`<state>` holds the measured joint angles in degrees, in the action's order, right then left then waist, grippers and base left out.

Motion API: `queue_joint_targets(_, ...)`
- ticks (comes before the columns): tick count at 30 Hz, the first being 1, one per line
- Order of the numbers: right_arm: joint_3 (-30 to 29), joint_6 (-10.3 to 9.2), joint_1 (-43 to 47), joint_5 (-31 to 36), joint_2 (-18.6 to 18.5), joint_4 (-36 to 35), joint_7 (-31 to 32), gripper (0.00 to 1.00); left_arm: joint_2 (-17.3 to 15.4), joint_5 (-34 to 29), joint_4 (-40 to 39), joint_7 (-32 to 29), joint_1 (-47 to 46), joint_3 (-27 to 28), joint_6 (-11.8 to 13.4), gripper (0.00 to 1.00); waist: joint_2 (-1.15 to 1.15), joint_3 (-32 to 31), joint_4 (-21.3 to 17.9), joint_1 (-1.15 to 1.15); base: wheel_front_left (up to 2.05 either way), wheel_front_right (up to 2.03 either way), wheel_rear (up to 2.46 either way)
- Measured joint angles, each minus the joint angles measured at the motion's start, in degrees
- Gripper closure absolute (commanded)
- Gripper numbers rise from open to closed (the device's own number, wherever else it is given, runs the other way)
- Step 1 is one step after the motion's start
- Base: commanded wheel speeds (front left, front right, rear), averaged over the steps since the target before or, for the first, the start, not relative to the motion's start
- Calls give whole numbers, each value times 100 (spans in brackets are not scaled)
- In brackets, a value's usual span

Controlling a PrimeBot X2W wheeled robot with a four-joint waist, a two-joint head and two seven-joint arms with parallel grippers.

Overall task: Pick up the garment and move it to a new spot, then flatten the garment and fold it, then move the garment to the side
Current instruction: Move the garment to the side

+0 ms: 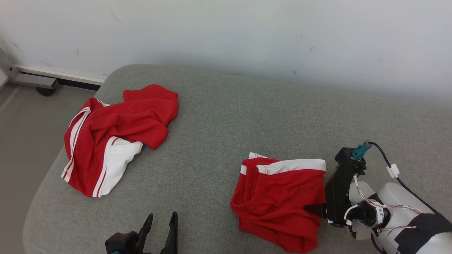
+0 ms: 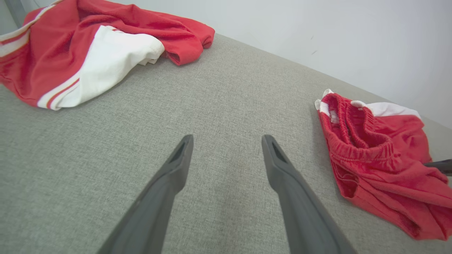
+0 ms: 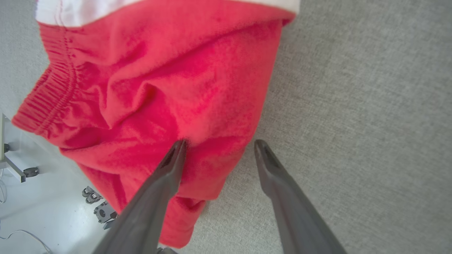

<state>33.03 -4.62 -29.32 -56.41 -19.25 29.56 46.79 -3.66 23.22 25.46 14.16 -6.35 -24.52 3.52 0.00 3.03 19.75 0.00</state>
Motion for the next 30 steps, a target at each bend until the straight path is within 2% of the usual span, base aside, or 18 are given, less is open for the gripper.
queue_joint_targets(1, 19, -7, -29, 0, 18, 29, 58, 18, 1, 1, 4, 0, 0, 2, 0, 0, 0, -5, 6, 0, 0, 0, 0)
queue_joint_targets(2, 24, -35, -53, -1, 36, 47, 96, 64, 3, 1, 10, 0, 0, 1, 1, 0, 0, -9, 12, 0, 0, 0, 0)
queue_joint_targets(3, 3, -41, -63, -11, 60, 65, 105, 100, 5, 3, 14, 0, 0, 1, 1, 0, 0, -12, 17, 0, 0, 0, 0)
queue_joint_targets(13, -203, -36, -174, -225, 250, 171, 32, 100, 15, 44, 63, 1, 14, 97, 8, 0, 0, 6, 9, 0, 0, 0, 0)
queue_joint_targets(18, -240, 36, -426, -225, 270, 179, 2, 100, 14, 44, 74, 1, 15, 126, 8, 0, 0, 3, -116, 0, 0, 0, 0)
queue_joint_targets(30, -219, 109, -842, -16, -196, 193, 166, 100, -91, 44, 63, 11, 31, 169, -5, 0, 0, -36, -637, 0, 0, 0, 0)
